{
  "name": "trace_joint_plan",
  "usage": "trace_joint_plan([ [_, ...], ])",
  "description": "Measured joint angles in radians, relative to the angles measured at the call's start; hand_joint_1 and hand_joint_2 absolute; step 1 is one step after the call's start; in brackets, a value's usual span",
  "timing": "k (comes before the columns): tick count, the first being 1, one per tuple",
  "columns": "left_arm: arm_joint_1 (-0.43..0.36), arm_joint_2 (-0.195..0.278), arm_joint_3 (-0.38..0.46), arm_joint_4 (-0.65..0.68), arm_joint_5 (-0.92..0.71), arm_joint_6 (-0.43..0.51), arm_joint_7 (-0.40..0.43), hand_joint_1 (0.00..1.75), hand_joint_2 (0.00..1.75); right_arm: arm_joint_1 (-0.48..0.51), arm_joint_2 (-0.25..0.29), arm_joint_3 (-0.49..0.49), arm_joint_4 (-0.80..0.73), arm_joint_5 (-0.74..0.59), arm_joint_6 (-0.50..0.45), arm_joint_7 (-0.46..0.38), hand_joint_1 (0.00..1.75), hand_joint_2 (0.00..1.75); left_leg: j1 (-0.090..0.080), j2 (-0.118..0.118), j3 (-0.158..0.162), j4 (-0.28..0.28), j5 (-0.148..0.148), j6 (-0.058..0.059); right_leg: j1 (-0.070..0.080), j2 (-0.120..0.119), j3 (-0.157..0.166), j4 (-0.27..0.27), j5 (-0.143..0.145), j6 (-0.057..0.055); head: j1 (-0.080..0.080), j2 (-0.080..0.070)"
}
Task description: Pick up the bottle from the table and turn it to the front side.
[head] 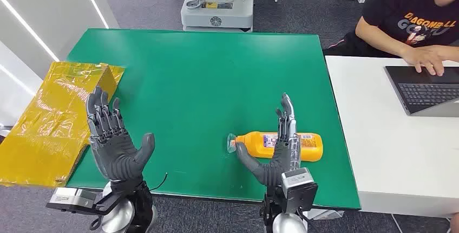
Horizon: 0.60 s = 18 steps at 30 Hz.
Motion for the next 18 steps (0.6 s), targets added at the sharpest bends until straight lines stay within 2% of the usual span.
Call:
trace_joint_plan([
  [2,0.0,0.0,0.0,0.0,0.0,-0.002,0.0,0.0,1.75,-0.008,-0.005,0.0,0.002,0.054,0.002,0.017,0.0,1.75,0.0,0.0,0.0,0.0,0.0,0.0,0.0,0.0,0.0,0.0,0.0,0.0,0.0,0.0],
  [7,-0.011,-0.001,0.0,0.007,0.001,-0.019,0.0,0.0,1.75,-0.062,-0.043,-0.017,0.017,0.39,0.113,0.157,0.0,1.75,0.0,0.0,0.0,0.0,0.0,0.0,0.0,0.0,0.0,0.0,0.0,0.0,0.0,0.0],
  [15,-0.018,-0.002,0.0,0.017,0.004,-0.023,0.0,0.0,1.75,-0.084,-0.059,-0.052,0.034,0.45,0.156,0.191,0.0,1.75,0.0,0.0,0.0,0.0,0.0,0.0,0.0,0.0,0.0,0.0,0.0,0.0,0.0,0.0],
  [16,-0.018,-0.002,0.0,0.017,0.004,-0.023,0.0,0.0,1.75,-0.086,-0.06,-0.053,0.036,0.467,0.168,0.213,0.0,1.75,0.0,0.0,0.0,0.0,0.0,0.0,0.0,0.0,0.0,0.0,0.0,0.0,0.0,0.0],
  [18,-0.018,-0.002,0.0,0.018,0.002,-0.023,0.0,0.0,1.75,-0.098,-0.068,-0.056,0.043,0.539,0.227,0.308,0.0,1.75,0.0,0.0,0.0,0.0,0.0,0.0,0.0,0.0,0.0,0.0,0.0,0.0,0.0,0.0],
])
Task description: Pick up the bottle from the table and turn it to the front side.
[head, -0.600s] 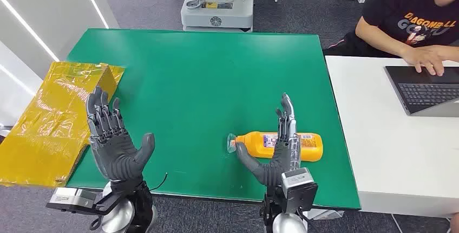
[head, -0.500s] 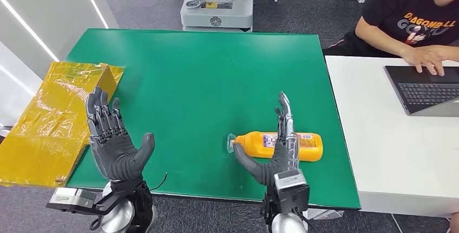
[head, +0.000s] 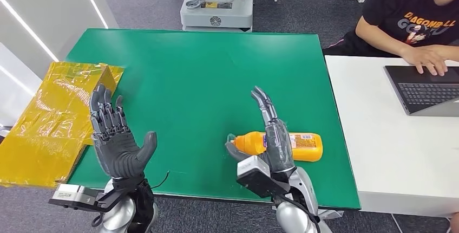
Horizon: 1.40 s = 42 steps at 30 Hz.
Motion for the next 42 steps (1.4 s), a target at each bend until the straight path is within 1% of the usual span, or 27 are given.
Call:
trace_joint_plan([
  [2,0.0,0.0,0.0,0.0,-0.001,0.0,0.0,0.0,1.75,-0.026,-0.019,-0.008,0.012,0.072,0.075,0.098,0.0,1.75,0.0,0.0,0.0,0.0,0.0,0.0,0.0,0.0,0.0,0.0,0.0,0.0,0.0,0.0],
  [3,0.0,0.0,0.0,0.0,-0.001,-0.002,0.0,0.0,1.75,-0.046,-0.032,-0.014,0.02,0.093,0.112,0.128,0.0,1.75,0.0,0.0,0.0,0.0,0.0,0.0,0.0,0.0,0.0,0.0,0.0,0.0,0.0,0.0],
  [5,0.0,0.0,0.0,0.0,0.0,-0.01,0.0,0.0,1.75,-0.094,-0.06,-0.028,0.04,0.112,0.182,0.16,0.0,1.75,0.0,0.0,0.0,0.001,0.0,0.0,0.0,0.0,0.0,0.0,0.001,0.0,0.0,0.0],
  [7,-0.002,0.0,0.0,0.0,0.001,-0.023,0.0,0.0,1.75,-0.14,-0.094,-0.037,0.066,0.117,0.258,0.172,0.0,1.75,0.0,0.0,0.0,0.001,0.001,0.0,0.0,0.0,0.001,0.0,0.001,0.0,0.0,0.0],
  [9,-0.007,-0.001,0.0,0.0,0.003,-0.038,0.0,0.0,1.75,-0.182,-0.134,-0.041,0.097,0.117,0.322,0.157,0.0,1.75,0.0,0.0,0.0,0.002,0.001,0.0,0.0,-0.001,0.001,0.0,0.001,0.001,0.0,0.0],
  [11,-0.014,0.0,0.0,0.0,0.01,-0.051,0.0,0.0,1.75,-0.23,-0.174,-0.037,0.13,0.114,0.373,0.115,0.0,1.75,0.0,0.0,0.0,0.002,0.001,0.0,0.0,0.0,0.001,0.0,0.002,0.001,0.0,0.0],
  [13,-0.023,0.0,-0.001,0.003,0.022,-0.059,0.0,0.0,1.75,-0.289,-0.214,-0.025,0.172,0.103,0.43,0.076,0.0,1.75,0.0,0.0,0.0,0.002,0.001,0.0,0.0,0.0,0.001,0.0,0.002,0.001,0.0,0.0],
  [15,-0.031,0.001,-0.001,0.006,0.03,-0.065,0.0,0.0,1.75,-0.352,-0.248,-0.003,0.22,0.084,0.486,0.055,0.0,1.75,0.0,0.0,0.0,0.002,0.001,0.0,0.0,0.0,0.001,0.0,0.002,0.001,0.0,0.0],
  [19,-0.038,0.001,-0.001,0.009,0.036,-0.075,0.0,0.0,1.75,-0.453,-0.3,0.06,0.312,0.036,0.581,0.041,0.0,1.75,0.0,0.0,0.0,0.002,0.001,0.0,0.0,0.0,0.001,0.0,0.002,0.001,0.0,0.0],
  [25,-0.055,0.001,-0.002,0.023,0.051,-0.098,0.0,0.0,1.75,-0.539,-0.368,0.178,0.388,-0.045,0.695,0.03,0.0,1.75,0.0,-0.001,0.0,0.002,0.001,0.0,0.0,0.0,0.0,0.0,0.002,0.001,0.0,0.0],
  [29,-0.064,0.001,-0.002,0.033,0.058,-0.101,0.0,0.0,1.75,-0.58,-0.397,0.25,0.422,-0.092,0.748,0.016,0.0,1.75,0.0,-0.001,0.0,0.002,0.001,0.0,0.0,0.0,0.0,0.0,0.002,0.001,0.0,0.0],
  [35,-0.068,0.005,-0.002,0.037,0.067,-0.102,0.0,0.0,1.75,-0.632,-0.409,0.334,0.469,-0.136,0.797,-0.004,0.0,1.75,0.0,0.0,0.0,0.002,0.001,0.0,0.0,0.0,0.0,0.0,0.002,0.001,0.0,0.0],
  [38,-0.067,0.008,-0.001,0.038,0.068,-0.101,0.0,0.0,1.75,-0.655,-0.412,0.371,0.486,-0.149,0.815,-0.001,0.0,1.75,0.0,0.0,0.0,0.002,0.001,0.0,0.0,0.0,0.001,0.0,0.002,0.001,0.0,0.0],
  [42,-0.065,0.01,-0.001,0.038,0.064,-0.099,0.0,0.0,1.75,-0.686,-0.413,0.422,0.511,-0.147,0.83,0.023,0.0,1.75,0.0,0.0,0.0,0.002,0.001,0.0,0.0,0.0,0.0,0.0,0.002,0.001,0.0,0.0],
])
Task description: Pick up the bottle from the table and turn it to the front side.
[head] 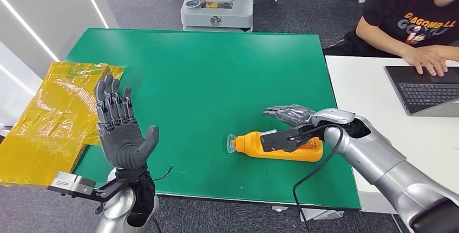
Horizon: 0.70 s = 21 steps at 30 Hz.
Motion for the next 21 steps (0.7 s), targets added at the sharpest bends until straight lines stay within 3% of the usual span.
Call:
trace_joint_plan([
  [14,0.004,0.005,0.0,0.0,0.0,0.019,0.0,0.0,1.75,-0.06,-0.025,0.136,0.05,-0.038,0.0,0.047,0.0,1.75,0.0,0.0,0.0,0.0,0.0,0.0,0.0,0.0,0.0,0.0,0.0,0.0,0.0,0.0],
  [21,0.003,0.007,0.0,0.0,0.017,0.03,0.0,0.0,1.75,-0.05,-0.029,0.185,0.073,-0.065,-0.053,0.046,0.0,1.75,0.0,0.0,0.0,0.0,0.0,0.0,0.0,0.0,0.0,0.0,0.0,0.0,0.0,0.0],
])
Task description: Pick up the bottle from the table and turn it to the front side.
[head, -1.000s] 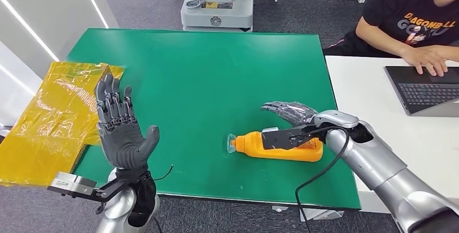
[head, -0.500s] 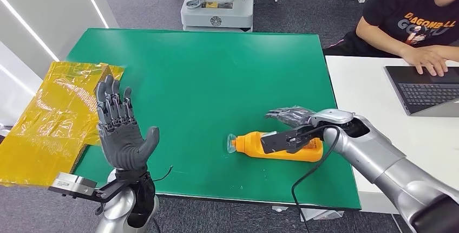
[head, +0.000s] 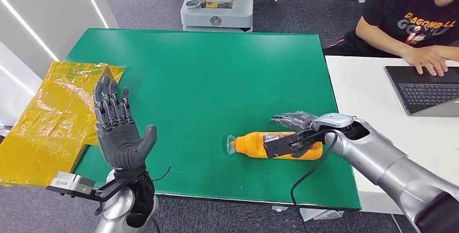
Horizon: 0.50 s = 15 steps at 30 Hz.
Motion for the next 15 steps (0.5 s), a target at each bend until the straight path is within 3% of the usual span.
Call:
trace_joint_plan([
  [15,-0.001,-0.003,0.0,0.0,-0.002,0.007,0.0,0.0,1.75,0.063,0.004,0.033,0.071,0.009,-0.069,-0.001,0.0,1.75,0.0,0.0,0.0,0.0,0.0,0.0,0.0,0.0,0.0,0.0,0.0,0.0,0.0,0.0],
])
